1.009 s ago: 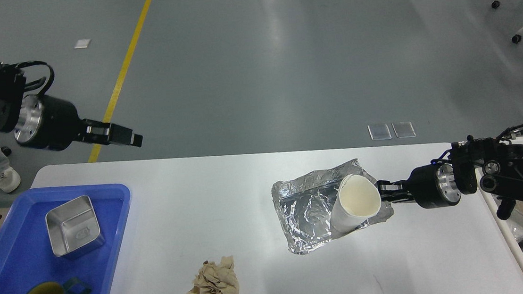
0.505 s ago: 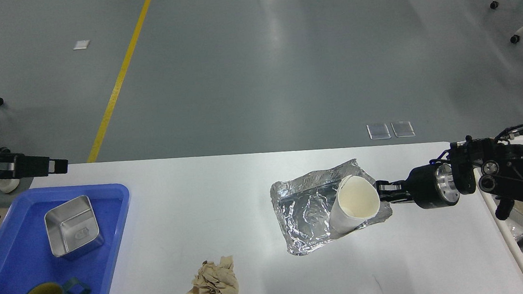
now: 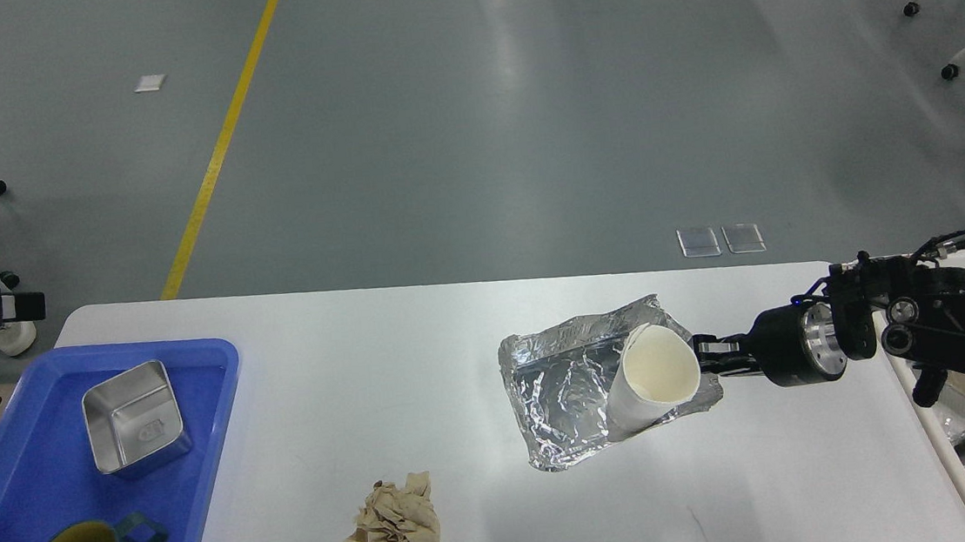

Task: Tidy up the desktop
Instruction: 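Swing the left gripper down toward the crumpled tan paper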

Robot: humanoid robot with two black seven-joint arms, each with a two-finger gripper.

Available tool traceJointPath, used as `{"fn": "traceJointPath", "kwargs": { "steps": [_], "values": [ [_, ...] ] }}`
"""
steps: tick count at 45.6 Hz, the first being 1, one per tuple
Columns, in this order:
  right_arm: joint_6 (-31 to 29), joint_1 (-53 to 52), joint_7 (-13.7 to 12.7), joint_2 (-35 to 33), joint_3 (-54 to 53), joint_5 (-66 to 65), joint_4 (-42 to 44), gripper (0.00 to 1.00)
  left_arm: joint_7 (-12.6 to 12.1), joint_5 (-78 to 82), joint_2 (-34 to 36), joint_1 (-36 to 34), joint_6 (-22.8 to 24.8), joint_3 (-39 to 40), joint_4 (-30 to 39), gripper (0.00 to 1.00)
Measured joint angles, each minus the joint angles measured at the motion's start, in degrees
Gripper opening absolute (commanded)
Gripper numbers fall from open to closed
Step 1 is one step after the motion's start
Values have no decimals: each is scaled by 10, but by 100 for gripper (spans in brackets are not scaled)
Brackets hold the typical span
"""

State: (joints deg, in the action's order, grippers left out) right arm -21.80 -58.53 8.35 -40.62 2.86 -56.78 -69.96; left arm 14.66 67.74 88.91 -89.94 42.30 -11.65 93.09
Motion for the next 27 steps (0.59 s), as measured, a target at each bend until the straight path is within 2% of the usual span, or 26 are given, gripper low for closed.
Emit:
{"fn": "traceJointPath", "kwargs": {
  "steps": [6,11,15,21,27],
  "values": [
    [0,1,0,0,1,0,0,0,-17,3,-51,54,-36,-1,-9,48],
    [0,1,0,-1,1,0,0,0,-42,25,-120,128,-103,-3,-14,49],
    [0,2,0,-1,1,0,0,0,-70,41,-173,171,-144,-3,-15,57],
    [0,4,0,-2,1,0,0,0,-110,44,-243,203,-162,-2,-16,64],
    [0,4,0,-3,1,0,0,0,-122,35,-279,209,-162,0,-24,79]
  ]
}}
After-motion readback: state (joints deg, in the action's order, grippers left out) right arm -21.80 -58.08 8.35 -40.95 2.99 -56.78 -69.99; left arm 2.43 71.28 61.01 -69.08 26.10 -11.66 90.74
